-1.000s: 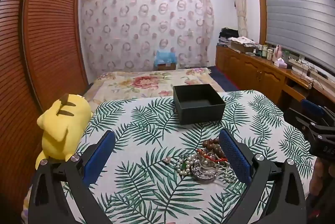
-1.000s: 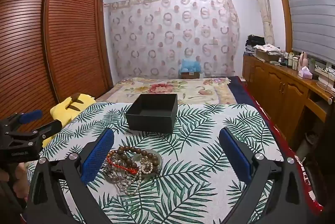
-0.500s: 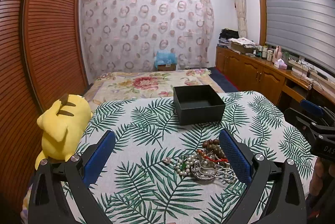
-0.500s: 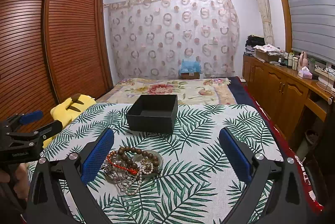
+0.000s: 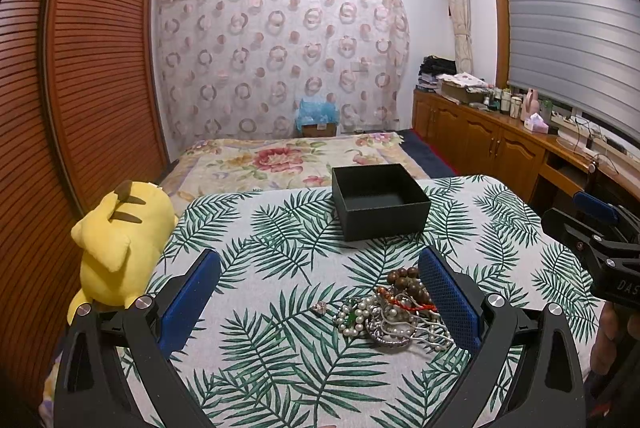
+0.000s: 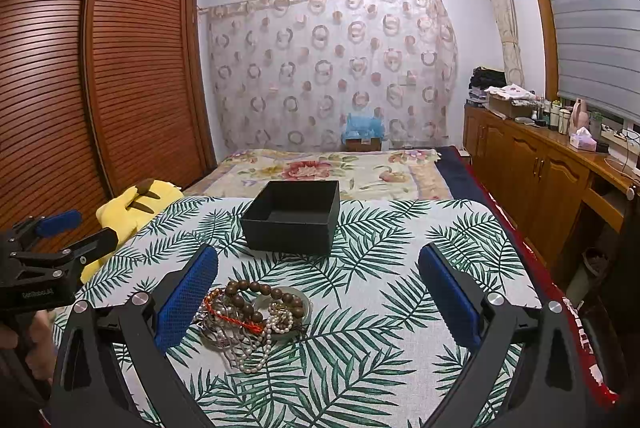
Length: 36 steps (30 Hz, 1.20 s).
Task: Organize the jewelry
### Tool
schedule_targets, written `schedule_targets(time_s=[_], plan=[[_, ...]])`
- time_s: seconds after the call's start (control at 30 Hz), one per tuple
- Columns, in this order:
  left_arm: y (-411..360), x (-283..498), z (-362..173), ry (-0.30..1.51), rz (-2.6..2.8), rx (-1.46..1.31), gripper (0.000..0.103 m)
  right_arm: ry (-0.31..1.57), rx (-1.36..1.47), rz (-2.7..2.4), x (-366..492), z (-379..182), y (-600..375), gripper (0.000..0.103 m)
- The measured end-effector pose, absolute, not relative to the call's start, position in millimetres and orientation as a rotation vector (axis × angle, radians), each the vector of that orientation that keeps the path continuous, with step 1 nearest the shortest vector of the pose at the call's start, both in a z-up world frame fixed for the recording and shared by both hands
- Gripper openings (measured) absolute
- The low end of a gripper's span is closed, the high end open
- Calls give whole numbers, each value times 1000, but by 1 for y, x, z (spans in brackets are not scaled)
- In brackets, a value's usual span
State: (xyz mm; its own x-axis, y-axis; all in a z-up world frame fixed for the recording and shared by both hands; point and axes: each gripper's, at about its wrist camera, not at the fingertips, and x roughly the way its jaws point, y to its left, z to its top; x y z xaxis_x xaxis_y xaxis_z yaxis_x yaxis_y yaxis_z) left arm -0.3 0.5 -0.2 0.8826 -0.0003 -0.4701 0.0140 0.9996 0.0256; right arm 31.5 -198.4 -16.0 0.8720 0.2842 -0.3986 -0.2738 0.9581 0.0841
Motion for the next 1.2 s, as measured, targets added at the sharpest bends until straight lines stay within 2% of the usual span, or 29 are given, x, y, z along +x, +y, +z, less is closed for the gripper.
schedule_targets(time_s=[1.17,1.2], plan=[[0,-1,3,483,-8,28,96,419,25,291,30,-14,-198,101],[-1,-3,15,484,-8,28,96,418,24,290,30,-14,-198,101]])
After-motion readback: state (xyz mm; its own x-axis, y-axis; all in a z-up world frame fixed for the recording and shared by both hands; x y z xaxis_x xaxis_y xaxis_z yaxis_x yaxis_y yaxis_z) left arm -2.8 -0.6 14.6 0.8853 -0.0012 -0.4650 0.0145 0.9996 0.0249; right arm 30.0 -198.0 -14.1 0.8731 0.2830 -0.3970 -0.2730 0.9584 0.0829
